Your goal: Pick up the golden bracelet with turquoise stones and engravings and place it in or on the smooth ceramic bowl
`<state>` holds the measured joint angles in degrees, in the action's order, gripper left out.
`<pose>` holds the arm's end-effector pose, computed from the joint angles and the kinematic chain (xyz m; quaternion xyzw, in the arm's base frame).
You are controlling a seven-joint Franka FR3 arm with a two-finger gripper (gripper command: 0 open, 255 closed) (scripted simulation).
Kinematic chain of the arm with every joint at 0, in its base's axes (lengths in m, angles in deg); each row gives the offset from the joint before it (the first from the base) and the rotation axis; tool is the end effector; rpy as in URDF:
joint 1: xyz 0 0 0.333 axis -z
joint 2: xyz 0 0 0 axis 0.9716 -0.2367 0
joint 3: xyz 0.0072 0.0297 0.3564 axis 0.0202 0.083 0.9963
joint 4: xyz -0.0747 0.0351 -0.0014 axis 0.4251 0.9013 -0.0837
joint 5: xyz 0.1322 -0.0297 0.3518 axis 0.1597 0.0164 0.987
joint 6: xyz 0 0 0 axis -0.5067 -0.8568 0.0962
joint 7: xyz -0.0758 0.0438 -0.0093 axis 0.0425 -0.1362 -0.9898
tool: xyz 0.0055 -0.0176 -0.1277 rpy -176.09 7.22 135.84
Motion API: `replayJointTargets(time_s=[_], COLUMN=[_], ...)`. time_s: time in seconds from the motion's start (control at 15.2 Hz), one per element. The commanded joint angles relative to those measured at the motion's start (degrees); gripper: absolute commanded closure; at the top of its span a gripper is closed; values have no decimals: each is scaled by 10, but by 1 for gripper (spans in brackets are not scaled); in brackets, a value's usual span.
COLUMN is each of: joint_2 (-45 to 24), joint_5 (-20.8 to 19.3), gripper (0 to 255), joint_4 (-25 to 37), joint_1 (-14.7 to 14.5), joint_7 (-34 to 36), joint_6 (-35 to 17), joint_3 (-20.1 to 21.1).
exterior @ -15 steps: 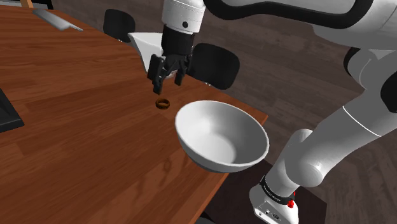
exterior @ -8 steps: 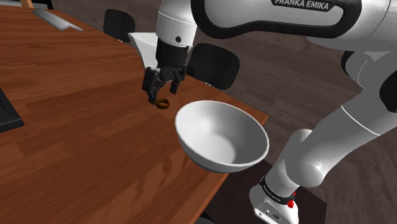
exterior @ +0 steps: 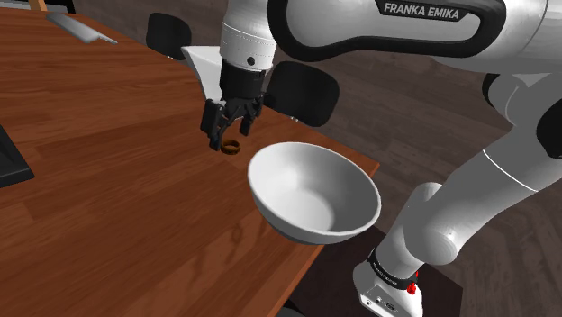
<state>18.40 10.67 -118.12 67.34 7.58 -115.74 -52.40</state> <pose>0.3738 0.3034 0.6140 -0.9934 -0.1054 -0.0428 0.0162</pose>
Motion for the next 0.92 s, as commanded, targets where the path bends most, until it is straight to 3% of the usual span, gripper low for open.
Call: replayJointTargets(time_s=[0.0,0.59,0.86], joint_2=[0,0,-5], joint_5=[0,0,-3], gripper=[255,255,255], joint_4=[0,0,35], joint_1=[0,0,1], joint_7=[0,0,2], joint_6=[0,0,31], joint_3=[0,0,-1])
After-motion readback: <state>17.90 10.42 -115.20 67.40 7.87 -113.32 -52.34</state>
